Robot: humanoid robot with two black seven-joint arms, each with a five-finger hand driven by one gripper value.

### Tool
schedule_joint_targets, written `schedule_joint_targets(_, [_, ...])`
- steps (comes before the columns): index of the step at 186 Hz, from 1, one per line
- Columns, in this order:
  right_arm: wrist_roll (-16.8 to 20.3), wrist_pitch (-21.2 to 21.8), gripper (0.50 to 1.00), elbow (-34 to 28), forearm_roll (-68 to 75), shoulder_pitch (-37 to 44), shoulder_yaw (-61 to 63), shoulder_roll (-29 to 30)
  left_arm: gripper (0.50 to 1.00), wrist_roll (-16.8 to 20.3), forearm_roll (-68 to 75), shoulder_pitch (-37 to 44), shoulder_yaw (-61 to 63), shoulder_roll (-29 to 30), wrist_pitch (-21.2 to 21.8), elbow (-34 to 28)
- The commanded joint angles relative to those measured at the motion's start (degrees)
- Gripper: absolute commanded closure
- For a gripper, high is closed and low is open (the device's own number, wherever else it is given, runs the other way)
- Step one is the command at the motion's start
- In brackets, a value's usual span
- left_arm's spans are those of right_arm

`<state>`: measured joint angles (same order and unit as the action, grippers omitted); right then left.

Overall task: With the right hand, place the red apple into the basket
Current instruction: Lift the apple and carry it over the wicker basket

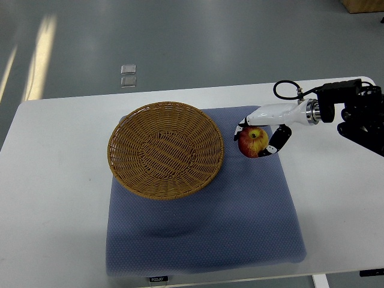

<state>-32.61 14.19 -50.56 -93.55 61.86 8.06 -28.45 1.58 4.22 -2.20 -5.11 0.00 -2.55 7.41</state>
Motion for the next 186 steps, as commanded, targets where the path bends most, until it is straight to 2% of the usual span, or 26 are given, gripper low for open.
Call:
schedule_joint_targets(1, [0.0,0.1,0.816,0.0,0.0,1.2,0.5,-0.2,0.5,0.0,0.0,0.0,0.0,0.0,0.0,0.0])
schedule_joint_targets(82, [0.0,-0.4,0.812,0.0,1.1,8.0,1.0,1.2,0.5,0.0,0.0,0.0,0.0,0.0,0.0,0.0])
schedule_joint_targets(139, [0.6,-0.6,0.805,0.0,1.2,8.4,5.6,10.0,0.5,0.0,0.0,0.0,0.0,0.0,0.0,0.0])
schedule_joint_targets(158, [0.6,-2.6,0.805,0.0,1.2,8.2,5.6,13.5,0.5,0.0,0.0,0.0,0.0,0.0,0.0,0.0])
schedule_joint_targets(186, [0.7,-2.8,0.801,1.1,1.1,5.9,5.5,17.6,0.5,0.0,0.0,0.0,0.0,0.0,0.0,0.0])
